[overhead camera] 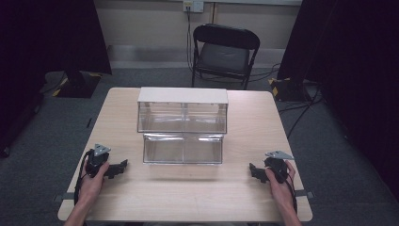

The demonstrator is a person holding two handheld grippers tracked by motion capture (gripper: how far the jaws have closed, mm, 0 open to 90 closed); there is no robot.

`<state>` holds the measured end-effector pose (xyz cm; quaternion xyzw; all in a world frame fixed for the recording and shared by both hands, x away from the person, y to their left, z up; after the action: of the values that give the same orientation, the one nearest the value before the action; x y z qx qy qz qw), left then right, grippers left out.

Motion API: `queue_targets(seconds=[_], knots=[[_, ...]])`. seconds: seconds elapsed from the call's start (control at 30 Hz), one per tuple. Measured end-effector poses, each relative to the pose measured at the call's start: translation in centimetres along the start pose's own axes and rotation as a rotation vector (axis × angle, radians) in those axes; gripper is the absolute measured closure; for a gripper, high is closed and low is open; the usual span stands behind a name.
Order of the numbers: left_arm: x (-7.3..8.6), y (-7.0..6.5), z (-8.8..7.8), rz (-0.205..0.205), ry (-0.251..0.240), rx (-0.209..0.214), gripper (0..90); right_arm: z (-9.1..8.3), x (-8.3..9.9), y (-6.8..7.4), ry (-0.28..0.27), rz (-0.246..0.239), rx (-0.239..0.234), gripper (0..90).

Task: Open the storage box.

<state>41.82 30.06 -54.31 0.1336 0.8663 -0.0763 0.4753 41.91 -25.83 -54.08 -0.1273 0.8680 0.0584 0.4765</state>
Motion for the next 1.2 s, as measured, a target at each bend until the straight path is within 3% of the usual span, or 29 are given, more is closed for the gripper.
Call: queue_targets(seconds=[0.37, 0.53, 0.67, 0.73, 0.97, 1.2], knots=[[0.0, 0.0, 0.0, 0.001, 0.000, 0.000, 11.6, -0.3, -0.1, 0.2, 0.018, 0.003, -0.004, 14.1], [0.0, 0.0, 0.0, 0.000, 0.000, 0.000, 11.6, -0.8, -1.3, 1.0, -0.029, 0.003, -0.011, 14.9], [0.0, 0.0, 0.0, 0.001, 0.000, 0.000, 11.6, -1.3, -2.3, 2.5, -0.062, -0.018, -0.062, 14.5], [0.0, 0.0, 0.0, 0.001, 0.000, 0.000, 11.6, -1.4, -2.5, 2.8, -0.066, -0.020, -0.072, 14.4], [0.0, 0.0, 0.0, 0.001, 0.000, 0.000, 11.6, -2.2, -3.3, 4.7, -0.082, -0.038, -0.169, 14.4], [0.0, 0.0, 0.0, 0.000, 0.000, 0.000, 11.6, -2.6, -3.9, 6.1, -0.099, -0.052, -0.214, 14.4]])
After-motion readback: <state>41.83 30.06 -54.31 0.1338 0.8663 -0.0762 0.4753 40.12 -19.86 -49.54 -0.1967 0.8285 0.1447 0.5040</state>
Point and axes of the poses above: each handheld gripper's, and its own axes: z roughly forward along the jaws, x roughly out of its underside, y roughly to its left, the point moved 6 cm from there along z, roughly forward along the jaws, and after that the axes turned 10 degrees about -y, right-handed, at the moved point
